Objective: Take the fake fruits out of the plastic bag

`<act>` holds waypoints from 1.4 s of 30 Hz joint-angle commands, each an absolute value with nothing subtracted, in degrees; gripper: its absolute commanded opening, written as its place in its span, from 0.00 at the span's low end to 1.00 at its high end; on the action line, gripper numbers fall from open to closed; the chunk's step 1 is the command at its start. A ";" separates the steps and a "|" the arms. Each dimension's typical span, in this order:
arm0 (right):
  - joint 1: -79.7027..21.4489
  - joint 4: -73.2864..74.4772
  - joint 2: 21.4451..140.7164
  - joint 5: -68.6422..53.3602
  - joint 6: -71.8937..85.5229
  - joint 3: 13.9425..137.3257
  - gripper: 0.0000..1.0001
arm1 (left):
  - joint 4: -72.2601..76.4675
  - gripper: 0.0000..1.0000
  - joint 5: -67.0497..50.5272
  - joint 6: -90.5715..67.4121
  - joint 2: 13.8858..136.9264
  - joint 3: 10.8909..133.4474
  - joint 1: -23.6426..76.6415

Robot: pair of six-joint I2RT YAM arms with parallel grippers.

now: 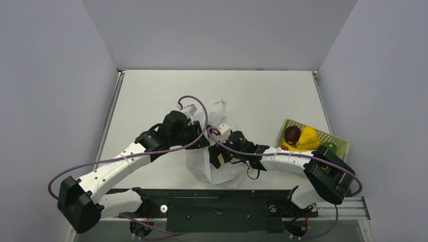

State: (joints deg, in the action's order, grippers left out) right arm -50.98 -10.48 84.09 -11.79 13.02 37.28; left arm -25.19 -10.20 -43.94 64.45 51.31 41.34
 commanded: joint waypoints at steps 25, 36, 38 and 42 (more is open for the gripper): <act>-54.73 -18.87 97.22 -10.00 15.86 47.87 0.89 | -37.95 0.00 4.49 -46.98 49.10 43.13 40.65; -55.09 -13.09 97.19 -7.83 13.09 50.52 0.39 | -37.85 0.00 4.79 -46.82 50.03 41.78 40.60; -55.01 -10.79 94.49 -8.02 12.05 51.14 0.15 | -38.04 0.00 4.87 -46.63 50.17 41.77 40.48; -54.92 -7.43 87.49 -5.70 10.89 49.91 0.00 | -38.97 0.00 5.60 -46.19 49.93 41.57 40.34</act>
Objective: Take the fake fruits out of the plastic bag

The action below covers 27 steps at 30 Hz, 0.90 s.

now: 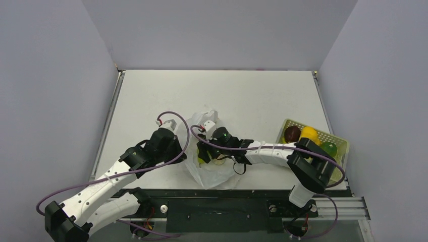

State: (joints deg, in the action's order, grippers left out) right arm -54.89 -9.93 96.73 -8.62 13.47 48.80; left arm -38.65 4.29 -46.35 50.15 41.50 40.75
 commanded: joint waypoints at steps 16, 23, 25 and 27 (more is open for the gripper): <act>-44.45 -2.83 48.30 22.55 13.97 33.61 0.00 | -36.16 0.00 4.43 -45.23 51.85 40.12 39.34; -35.00 4.20 42.19 39.26 17.90 33.12 0.00 | -35.27 0.00 3.47 -43.14 54.06 41.37 38.87; -30.52 7.63 41.82 42.15 21.64 33.72 0.00 | -35.50 0.00 3.35 -42.03 54.88 42.01 38.73; -25.08 12.31 42.09 42.95 26.22 34.67 0.00 | -35.77 0.00 3.32 -40.72 55.39 42.73 38.36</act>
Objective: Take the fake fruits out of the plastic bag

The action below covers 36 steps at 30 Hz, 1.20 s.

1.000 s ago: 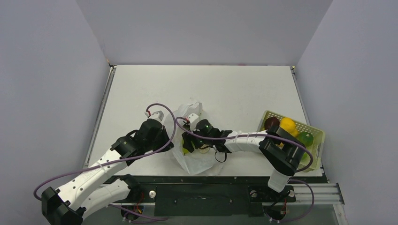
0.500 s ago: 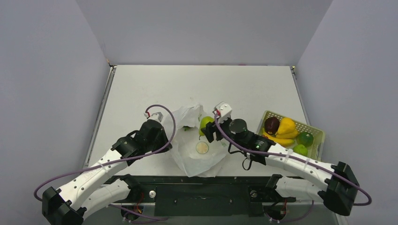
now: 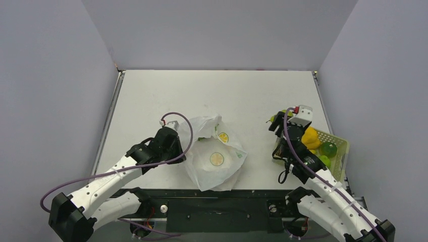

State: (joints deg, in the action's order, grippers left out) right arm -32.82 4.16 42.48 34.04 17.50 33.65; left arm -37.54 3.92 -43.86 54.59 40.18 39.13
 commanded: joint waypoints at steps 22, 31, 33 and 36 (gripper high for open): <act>-3.38 39.29 46.14 53.66 40.69 39.55 0.12 | -37.00 0.00 1.18 -36.40 55.41 46.78 35.24; -0.71 35.25 51.62 51.05 40.91 37.32 0.23 | -36.35 0.00 -2.89 -35.53 55.74 46.88 34.89; -0.70 34.26 53.51 49.60 40.35 37.43 0.28 | -36.46 0.00 -3.32 -34.83 55.71 47.10 34.89; -0.57 32.68 57.14 47.69 39.73 37.50 0.28 | -37.11 0.00 -3.51 -34.07 55.70 47.80 34.89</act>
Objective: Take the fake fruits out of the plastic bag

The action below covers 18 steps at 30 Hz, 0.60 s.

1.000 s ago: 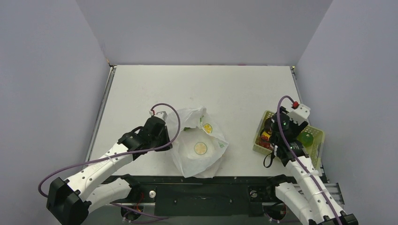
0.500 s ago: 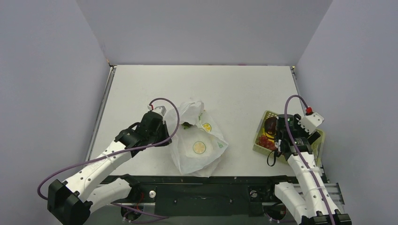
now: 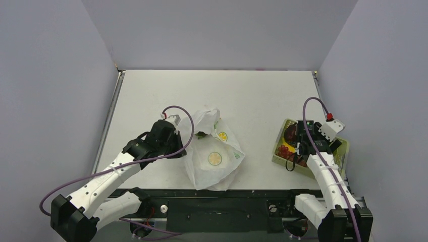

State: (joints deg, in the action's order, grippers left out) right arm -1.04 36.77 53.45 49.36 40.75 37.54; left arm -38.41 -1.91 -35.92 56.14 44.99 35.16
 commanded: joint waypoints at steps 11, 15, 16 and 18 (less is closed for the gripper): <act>3.02 33.68 66.32 44.78 40.46 41.15 0.43 | -36.31 0.00 -4.23 -33.79 53.99 46.32 34.89; 3.43 34.42 67.51 42.99 39.57 42.01 0.73 | -36.22 0.00 -4.99 -34.11 53.30 45.50 34.87; 3.47 34.48 67.44 42.81 39.47 42.14 0.78 | -36.37 0.00 -5.20 -34.10 53.21 45.45 34.89; 3.43 34.67 67.10 42.59 39.01 42.63 0.89 | -36.48 0.00 -5.12 -34.11 52.97 45.28 34.89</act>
